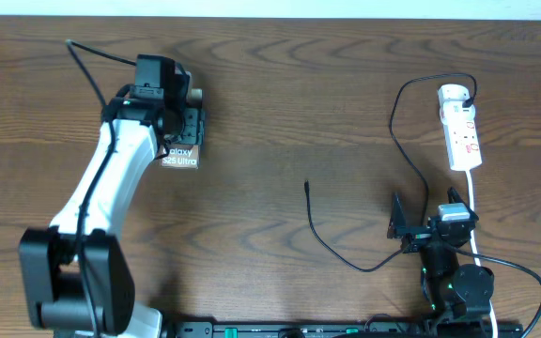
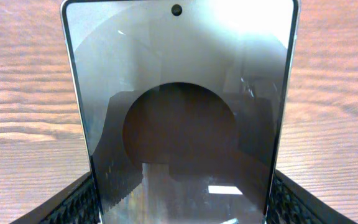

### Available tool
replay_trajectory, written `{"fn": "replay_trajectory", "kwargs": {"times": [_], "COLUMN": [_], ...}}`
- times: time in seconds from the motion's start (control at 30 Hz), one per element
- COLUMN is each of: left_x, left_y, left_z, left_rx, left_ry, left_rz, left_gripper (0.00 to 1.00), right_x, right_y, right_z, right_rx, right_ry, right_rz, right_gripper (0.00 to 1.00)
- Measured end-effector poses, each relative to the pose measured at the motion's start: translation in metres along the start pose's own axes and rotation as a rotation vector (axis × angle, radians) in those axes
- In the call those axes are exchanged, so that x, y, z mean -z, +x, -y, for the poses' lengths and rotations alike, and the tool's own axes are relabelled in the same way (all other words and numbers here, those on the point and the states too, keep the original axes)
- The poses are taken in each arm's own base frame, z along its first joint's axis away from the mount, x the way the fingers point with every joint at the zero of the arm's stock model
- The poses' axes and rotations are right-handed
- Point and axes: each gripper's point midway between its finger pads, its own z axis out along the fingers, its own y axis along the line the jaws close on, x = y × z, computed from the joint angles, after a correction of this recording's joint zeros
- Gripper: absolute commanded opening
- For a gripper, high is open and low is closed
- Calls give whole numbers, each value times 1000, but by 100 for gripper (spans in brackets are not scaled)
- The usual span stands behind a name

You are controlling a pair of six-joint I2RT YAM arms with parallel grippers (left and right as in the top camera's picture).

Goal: Plug charger to phone and switch on socket
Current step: 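Lift the phone with the left gripper and rotate it upright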

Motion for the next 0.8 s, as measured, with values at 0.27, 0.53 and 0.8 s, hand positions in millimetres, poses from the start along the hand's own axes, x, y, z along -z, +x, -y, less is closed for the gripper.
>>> {"fn": "replay_trajectory", "kwargs": {"times": [0.27,0.53,0.8], "left_x": [44,67,77], "left_y": [-17,-22,-29], "left_z": [21,44,39], "left_rx": [87,245,559], "left_ry": [123,288,447], "left_rz": [110,128,85], "left_gripper": [7,7,7], "right_x": [0,0,0], "right_y": [0,0,0], "right_z": [0,0,0], "right_rx": [0,0,0], "right_ry": [0,0,0], "right_rz": [0,0,0], "right_gripper": [99,99,99]}}
